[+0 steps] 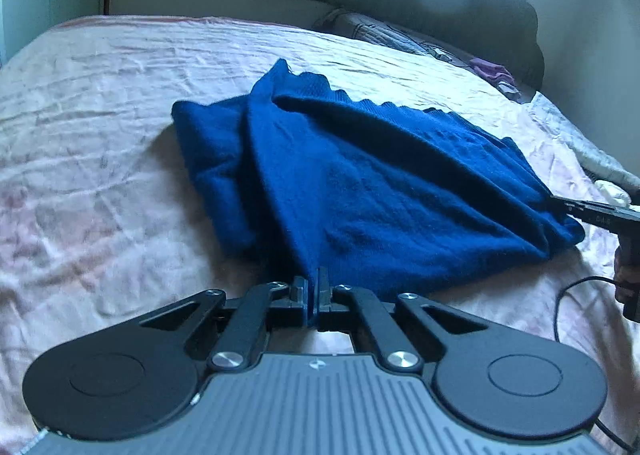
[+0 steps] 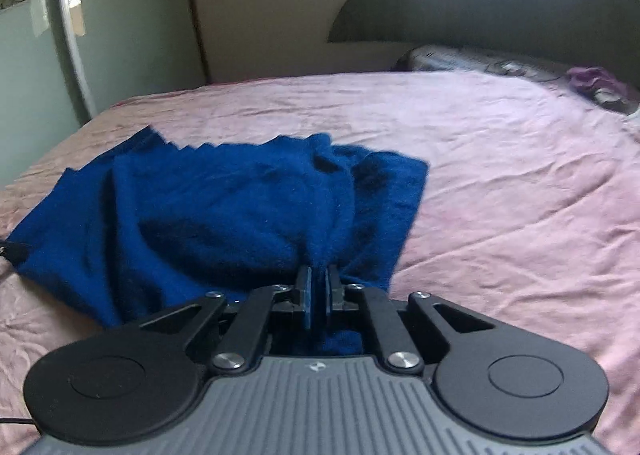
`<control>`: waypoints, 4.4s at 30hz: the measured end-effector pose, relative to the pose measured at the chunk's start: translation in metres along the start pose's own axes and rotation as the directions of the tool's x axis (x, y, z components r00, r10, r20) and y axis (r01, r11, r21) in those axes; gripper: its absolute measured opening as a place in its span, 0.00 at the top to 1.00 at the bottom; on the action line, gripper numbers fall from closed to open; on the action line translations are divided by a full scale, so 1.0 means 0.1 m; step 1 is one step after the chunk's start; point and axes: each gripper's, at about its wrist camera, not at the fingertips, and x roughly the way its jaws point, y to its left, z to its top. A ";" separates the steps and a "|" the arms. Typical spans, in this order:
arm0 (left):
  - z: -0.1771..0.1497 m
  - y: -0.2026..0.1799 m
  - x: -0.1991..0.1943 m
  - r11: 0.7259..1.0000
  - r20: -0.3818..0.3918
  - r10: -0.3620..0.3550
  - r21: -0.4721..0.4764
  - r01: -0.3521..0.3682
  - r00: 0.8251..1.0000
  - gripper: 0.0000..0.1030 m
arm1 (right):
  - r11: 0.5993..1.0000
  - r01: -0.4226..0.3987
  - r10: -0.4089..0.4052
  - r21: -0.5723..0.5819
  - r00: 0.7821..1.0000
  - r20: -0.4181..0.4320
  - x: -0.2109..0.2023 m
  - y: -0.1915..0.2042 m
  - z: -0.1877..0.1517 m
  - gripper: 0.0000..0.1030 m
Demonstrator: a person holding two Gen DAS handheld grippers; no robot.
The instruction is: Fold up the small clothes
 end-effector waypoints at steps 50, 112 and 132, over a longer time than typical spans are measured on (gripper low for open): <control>0.38 -0.47 0.08 0.996 0.071 -0.005 0.087 -0.001 0.997 0.41 | 0.919 0.339 -0.342 -0.203 0.939 0.020 1.49 0.57 1.07 0.13; 0.90 0.94 0.69 0.926 0.056 -0.127 -0.350 0.139 0.990 0.03 | 0.692 0.167 -0.038 -0.703 0.980 0.195 0.36 3.34 -0.60 0.06; 1.20 0.78 1.02 0.950 -0.012 -0.111 -0.296 0.103 0.994 0.86 | 0.587 0.190 0.032 -0.787 0.966 0.257 0.61 3.72 -0.67 0.85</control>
